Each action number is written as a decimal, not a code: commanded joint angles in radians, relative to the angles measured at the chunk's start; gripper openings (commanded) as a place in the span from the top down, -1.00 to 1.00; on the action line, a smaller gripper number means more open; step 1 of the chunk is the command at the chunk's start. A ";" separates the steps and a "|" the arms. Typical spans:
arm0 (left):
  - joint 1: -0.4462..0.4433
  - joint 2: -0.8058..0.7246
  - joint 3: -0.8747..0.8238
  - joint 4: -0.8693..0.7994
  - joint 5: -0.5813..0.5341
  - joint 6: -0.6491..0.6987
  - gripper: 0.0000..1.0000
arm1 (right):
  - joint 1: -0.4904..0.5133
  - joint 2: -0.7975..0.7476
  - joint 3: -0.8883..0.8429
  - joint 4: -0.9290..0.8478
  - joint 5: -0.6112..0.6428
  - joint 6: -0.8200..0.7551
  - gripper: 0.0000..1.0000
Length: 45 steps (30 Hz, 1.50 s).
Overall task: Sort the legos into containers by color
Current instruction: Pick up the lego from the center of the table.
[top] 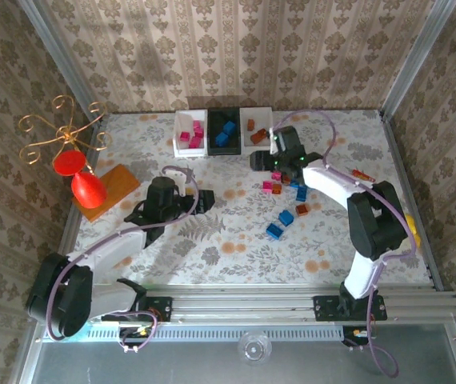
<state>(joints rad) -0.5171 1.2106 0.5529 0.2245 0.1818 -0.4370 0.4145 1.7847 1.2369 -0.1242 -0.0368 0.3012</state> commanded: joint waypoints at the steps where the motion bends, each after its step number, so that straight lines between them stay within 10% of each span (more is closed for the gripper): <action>1: -0.012 0.027 0.010 0.072 0.037 0.029 -0.82 | 0.050 0.010 -0.037 -0.058 0.136 -0.054 -0.52; 27: -0.023 0.047 0.018 0.053 0.029 0.037 -0.80 | 0.112 0.248 0.128 -0.279 0.216 -0.111 -0.48; 45: 0.000 0.015 -0.006 0.047 -0.017 0.034 -0.79 | 0.160 0.226 0.081 -0.248 0.120 -0.092 0.08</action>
<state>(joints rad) -0.5282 1.2587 0.5526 0.2760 0.1886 -0.4217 0.5659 2.0113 1.3201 -0.3584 0.1249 0.2111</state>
